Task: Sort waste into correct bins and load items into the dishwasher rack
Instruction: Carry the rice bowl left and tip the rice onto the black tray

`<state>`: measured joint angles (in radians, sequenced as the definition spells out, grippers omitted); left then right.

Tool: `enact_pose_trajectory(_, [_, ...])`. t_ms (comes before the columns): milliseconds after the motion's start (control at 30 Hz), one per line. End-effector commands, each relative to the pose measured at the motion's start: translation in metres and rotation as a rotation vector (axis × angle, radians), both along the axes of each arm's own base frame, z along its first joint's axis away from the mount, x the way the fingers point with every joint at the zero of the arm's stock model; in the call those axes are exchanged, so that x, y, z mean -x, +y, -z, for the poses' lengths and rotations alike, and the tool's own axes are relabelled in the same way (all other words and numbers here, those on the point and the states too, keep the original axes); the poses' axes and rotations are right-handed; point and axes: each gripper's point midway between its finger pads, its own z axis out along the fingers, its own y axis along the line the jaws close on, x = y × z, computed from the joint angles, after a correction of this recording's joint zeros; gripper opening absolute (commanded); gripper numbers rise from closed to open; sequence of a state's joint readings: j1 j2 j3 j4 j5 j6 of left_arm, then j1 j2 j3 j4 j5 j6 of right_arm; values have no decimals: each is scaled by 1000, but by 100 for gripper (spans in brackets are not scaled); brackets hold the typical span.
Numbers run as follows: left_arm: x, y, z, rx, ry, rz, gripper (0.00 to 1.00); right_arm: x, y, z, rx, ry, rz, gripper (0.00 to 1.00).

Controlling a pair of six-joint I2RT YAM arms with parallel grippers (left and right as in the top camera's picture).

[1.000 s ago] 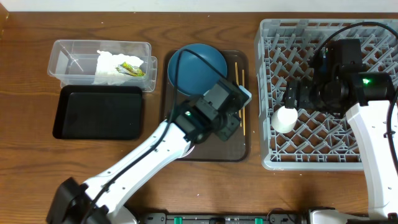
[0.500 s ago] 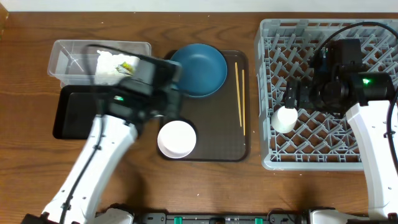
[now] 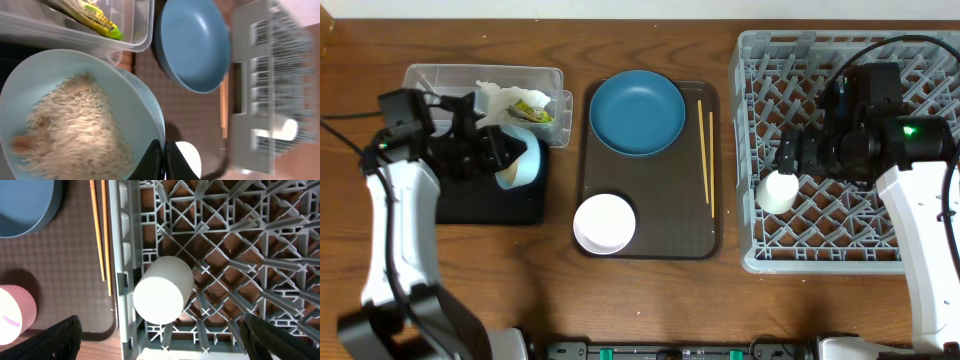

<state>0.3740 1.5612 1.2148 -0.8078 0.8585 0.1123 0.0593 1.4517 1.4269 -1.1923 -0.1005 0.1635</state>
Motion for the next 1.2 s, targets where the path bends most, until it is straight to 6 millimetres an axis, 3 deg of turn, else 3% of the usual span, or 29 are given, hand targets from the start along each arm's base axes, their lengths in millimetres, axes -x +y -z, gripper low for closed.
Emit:
enact_pose_trajectory(0, [-1, -6, -4, 234, -53, 49, 6, -2, -3, -6, 10, -22, -6, 99])
enact_pose_trajectory(200, [-7, 22, 7, 432, -39, -34, 6, -2, -3, -6, 10, -21, -6, 99])
enact_pose_trajectory(500, [-5, 59, -31, 680, -191, -110, 6, -2, -3, -6, 10, -21, -6, 99])
enact_pose_trajectory(633, [-1, 73, -32, 718, -165, -169, 6, -2, -3, -6, 10, -21, -6, 99])
enact_pose_trajectory(1167, [5, 81, -32, 789, -81, -245, 7, -2, -3, -6, 10, -22, -6, 99])
